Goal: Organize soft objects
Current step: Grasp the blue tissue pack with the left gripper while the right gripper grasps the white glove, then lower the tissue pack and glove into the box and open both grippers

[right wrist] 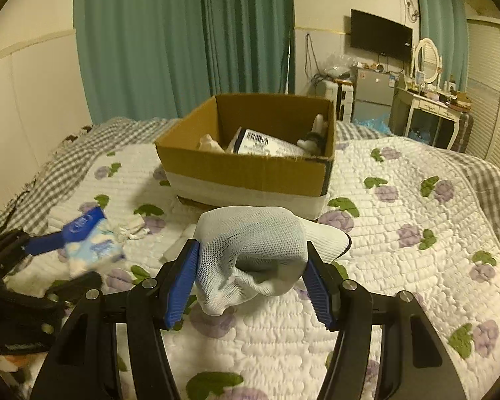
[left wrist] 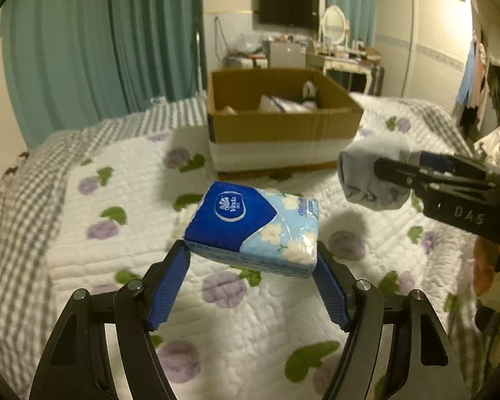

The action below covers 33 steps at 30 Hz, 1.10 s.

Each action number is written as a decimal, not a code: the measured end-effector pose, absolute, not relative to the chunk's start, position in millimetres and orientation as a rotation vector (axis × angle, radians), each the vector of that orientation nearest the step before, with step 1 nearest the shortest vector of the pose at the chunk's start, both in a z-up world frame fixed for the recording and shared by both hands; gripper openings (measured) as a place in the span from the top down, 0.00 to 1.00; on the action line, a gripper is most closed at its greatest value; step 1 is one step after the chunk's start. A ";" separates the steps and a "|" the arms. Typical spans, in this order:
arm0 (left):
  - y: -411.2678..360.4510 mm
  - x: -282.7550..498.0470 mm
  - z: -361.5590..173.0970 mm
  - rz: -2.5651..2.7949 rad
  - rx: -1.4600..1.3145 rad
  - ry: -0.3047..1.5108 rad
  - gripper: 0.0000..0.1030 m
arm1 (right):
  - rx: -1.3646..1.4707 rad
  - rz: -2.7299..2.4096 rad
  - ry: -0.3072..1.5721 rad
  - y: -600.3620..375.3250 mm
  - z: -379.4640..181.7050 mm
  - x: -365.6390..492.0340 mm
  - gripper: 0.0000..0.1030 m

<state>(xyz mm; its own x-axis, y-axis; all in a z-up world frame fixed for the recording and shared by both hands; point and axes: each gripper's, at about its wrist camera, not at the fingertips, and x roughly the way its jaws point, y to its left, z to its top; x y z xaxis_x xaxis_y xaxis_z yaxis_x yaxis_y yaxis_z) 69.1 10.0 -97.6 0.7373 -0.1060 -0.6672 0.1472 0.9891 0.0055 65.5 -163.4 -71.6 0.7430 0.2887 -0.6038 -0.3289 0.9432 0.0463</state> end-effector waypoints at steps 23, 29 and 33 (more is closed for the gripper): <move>16.1 112.2 26.4 -0.227 0.031 0.533 0.30 | -0.038 0.317 0.429 -174.0 47.6 72.4 0.41; 10.9 164.3 13.1 -0.177 0.080 0.538 0.30 | -0.042 0.329 0.430 -156.6 66.2 125.3 0.42; 2.5 197.0 -6.5 -0.173 0.106 0.578 0.30 | -0.040 0.360 0.474 -139.7 58.1 170.0 0.42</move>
